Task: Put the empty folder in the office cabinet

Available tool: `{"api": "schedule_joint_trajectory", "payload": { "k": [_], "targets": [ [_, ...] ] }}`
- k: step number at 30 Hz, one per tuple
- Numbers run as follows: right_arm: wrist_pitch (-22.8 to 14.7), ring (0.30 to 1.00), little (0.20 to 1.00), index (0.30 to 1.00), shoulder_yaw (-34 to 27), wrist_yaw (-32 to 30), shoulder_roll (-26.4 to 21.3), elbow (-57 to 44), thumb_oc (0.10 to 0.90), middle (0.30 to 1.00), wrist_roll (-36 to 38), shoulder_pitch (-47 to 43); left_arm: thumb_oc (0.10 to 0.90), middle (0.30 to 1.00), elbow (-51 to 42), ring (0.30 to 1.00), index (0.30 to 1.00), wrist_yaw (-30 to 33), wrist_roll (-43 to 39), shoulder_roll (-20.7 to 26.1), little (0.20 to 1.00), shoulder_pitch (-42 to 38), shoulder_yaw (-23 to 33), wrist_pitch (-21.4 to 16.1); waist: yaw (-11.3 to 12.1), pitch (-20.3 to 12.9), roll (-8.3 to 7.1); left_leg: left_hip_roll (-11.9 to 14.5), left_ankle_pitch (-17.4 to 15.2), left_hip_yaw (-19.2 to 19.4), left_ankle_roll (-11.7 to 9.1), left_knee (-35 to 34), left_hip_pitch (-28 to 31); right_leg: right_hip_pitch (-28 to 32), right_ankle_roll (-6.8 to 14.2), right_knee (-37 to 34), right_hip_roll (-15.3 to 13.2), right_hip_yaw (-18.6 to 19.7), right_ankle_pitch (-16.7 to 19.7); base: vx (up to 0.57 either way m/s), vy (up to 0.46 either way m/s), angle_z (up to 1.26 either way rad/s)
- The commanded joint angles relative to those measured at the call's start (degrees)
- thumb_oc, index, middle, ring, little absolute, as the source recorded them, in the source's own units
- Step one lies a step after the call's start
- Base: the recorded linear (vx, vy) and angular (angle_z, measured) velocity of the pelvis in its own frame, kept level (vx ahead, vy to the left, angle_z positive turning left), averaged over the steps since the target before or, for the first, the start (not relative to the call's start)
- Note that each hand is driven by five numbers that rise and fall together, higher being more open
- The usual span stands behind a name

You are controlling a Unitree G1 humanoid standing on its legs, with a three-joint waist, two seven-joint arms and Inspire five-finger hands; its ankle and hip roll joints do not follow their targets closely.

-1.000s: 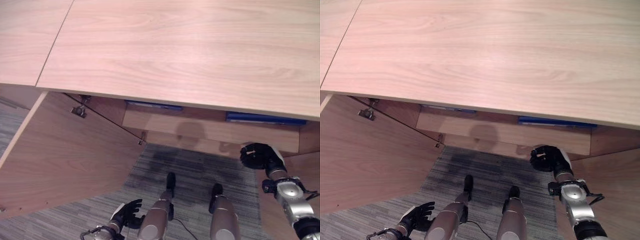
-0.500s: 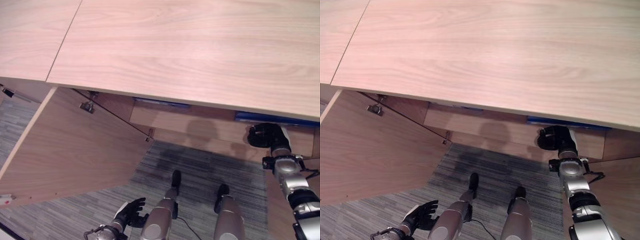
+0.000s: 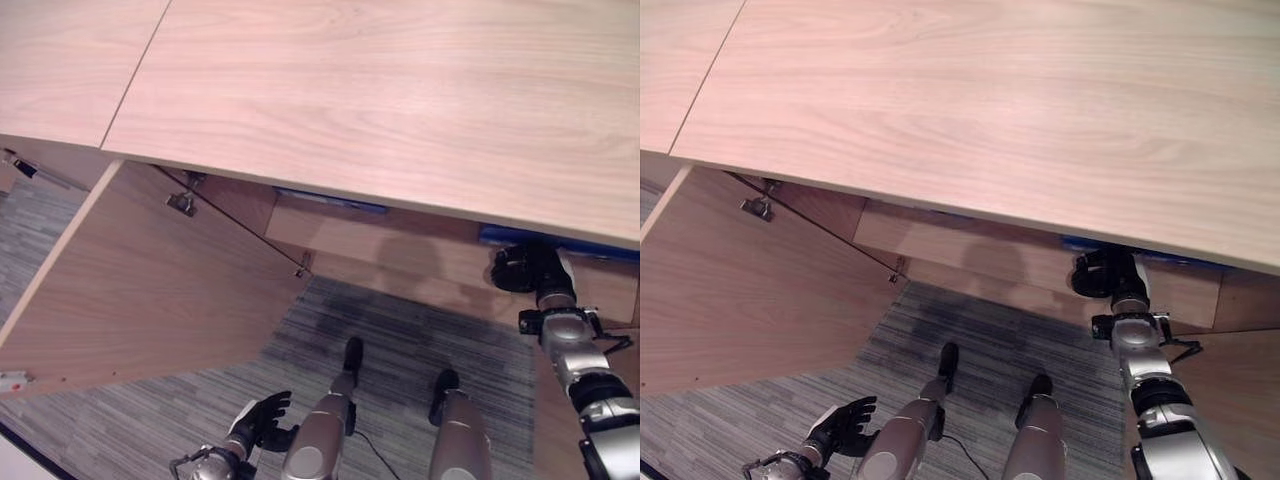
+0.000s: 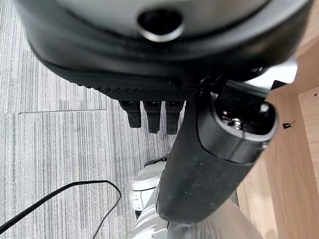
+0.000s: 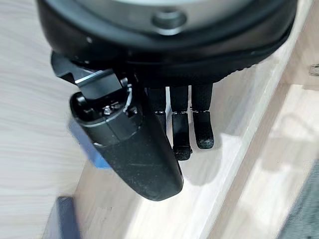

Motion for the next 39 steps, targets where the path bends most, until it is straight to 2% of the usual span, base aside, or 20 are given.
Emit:
{"api": "schedule_joint_trajectory", "payload": {
  "k": [1, 27, 39],
  "targets": [
    [-3.07, 0.300, 0.300, 0.300, -0.43, -1.24, -2.94, -0.97, 0.400, 0.300, -1.12, -5.08, 0.800, 0.900, -0.18, 0.900, 0.900, 0.65, -1.75, 1.22, 0.900, -2.15, -2.01, -2.53, 1.20, 0.09, -1.35, 4.78, -6.84, -1.48, -4.51, 0.95, 3.16, 2.08, 7.32, -6.76, -4.25, 0.42, 6.75, 0.00, 0.000, 0.00],
    [-1.43, 0.300, 0.300, 0.300, 0.99, -2.88, -6.84, 11.86, 0.400, 0.300, 2.10, -17.20, 0.800, 0.900, -2.49, 0.900, 0.900, 0.95, -5.85, 2.14, 0.900, -4.07, -4.07, -2.73, 2.54, 4.99, 0.13, 3.52, -7.38, -2.50, -4.36, 3.66, -0.57, -3.20, 7.31, -1.41, -5.73, 1.26, 4.80, 0.00, 0.001, 0.02],
    [-0.47, 0.300, 0.300, 0.300, 3.77, -3.50, -9.33, 17.07, 0.400, 0.300, 2.02, -24.38, 0.800, 0.900, -2.97, 0.900, 0.900, 0.59, -6.44, 2.43, 0.900, -4.35, -5.56, -2.50, 3.22, 4.37, 0.51, 2.88, -7.52, -2.56, -4.02, 3.03, -0.48, -3.92, 7.26, -0.78, -6.04, 1.48, 4.72, 0.00, 0.004, 0.01]
  ]
}}
